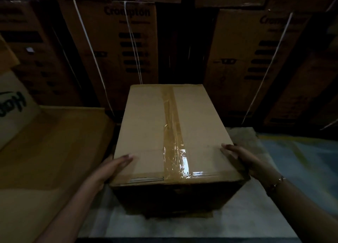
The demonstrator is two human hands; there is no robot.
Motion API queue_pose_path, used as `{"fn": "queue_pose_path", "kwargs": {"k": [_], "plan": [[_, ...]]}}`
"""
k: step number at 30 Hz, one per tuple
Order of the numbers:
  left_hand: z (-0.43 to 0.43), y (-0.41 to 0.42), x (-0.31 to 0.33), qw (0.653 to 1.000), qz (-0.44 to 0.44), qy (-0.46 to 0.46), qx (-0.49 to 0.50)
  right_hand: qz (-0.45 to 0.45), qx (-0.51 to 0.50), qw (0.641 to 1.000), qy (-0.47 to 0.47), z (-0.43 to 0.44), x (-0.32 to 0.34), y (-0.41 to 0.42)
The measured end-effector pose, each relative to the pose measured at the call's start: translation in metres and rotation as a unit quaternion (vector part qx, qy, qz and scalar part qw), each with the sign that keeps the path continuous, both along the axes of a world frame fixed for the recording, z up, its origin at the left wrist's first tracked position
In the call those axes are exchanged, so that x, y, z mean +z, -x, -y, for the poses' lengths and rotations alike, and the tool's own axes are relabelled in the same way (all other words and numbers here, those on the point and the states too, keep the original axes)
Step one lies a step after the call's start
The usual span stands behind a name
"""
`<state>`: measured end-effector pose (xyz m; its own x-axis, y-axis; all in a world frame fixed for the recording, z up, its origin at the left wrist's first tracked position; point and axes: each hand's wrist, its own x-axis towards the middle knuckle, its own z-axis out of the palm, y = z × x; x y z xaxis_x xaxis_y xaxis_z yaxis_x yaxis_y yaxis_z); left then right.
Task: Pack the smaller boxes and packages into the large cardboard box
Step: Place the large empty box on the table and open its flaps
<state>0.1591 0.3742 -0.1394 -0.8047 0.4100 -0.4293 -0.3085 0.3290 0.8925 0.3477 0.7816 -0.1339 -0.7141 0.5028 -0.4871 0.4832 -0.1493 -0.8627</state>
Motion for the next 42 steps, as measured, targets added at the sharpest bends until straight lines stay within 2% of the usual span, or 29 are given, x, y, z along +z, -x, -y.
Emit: {"fn": "queue_pose_path", "kwargs": {"k": [3, 8, 13, 19, 21, 26, 29, 33, 36, 39, 42], "plan": [[-0.02, 0.02, 0.007, 0.999, 0.002, 0.014, 0.036, 0.001, 0.011, 1.0, -0.029, -0.003, 0.006, 0.029], [-0.039, 0.046, 0.015, 0.998, 0.036, 0.008, 0.045, 0.013, 0.023, 0.999, -0.024, 0.002, 0.019, 0.057], [-0.037, 0.057, 0.007, 0.997, 0.032, -0.028, 0.057, -0.025, -0.03, 0.999, -0.034, 0.011, 0.016, 0.059], [-0.034, 0.076, 0.011, 0.99, -0.086, -0.078, 0.082, -0.143, -0.072, 0.977, -0.143, 0.016, 0.018, 0.062], [-0.032, 0.079, 0.009, 0.984, -0.132, -0.087, 0.077, -0.155, -0.082, 0.969, -0.174, 0.014, 0.015, 0.06], [-0.016, 0.075, -0.017, 0.983, -0.183, 0.016, 0.013, -0.121, 0.0, 0.979, -0.163, 0.013, -0.015, 0.031], [-0.01, 0.063, -0.039, 0.975, -0.216, 0.056, 0.002, -0.071, 0.025, 0.977, -0.197, 0.024, -0.035, 0.019], [-0.005, 0.056, -0.044, 0.979, -0.188, 0.084, -0.005, -0.076, 0.036, 0.981, -0.174, 0.025, -0.031, 0.014], [0.005, 0.057, -0.014, 0.991, -0.135, 0.012, 0.007, -0.106, 0.004, 0.988, -0.108, 0.019, -0.004, 0.007], [0.018, 0.074, 0.041, 0.986, -0.084, -0.141, 0.023, -0.234, -0.053, 0.971, 0.015, -0.001, 0.057, 0.009], [0.026, 0.096, 0.115, 0.958, -0.08, -0.275, -0.001, -0.241, -0.045, 0.969, -0.017, -0.034, 0.135, 0.032]]}}
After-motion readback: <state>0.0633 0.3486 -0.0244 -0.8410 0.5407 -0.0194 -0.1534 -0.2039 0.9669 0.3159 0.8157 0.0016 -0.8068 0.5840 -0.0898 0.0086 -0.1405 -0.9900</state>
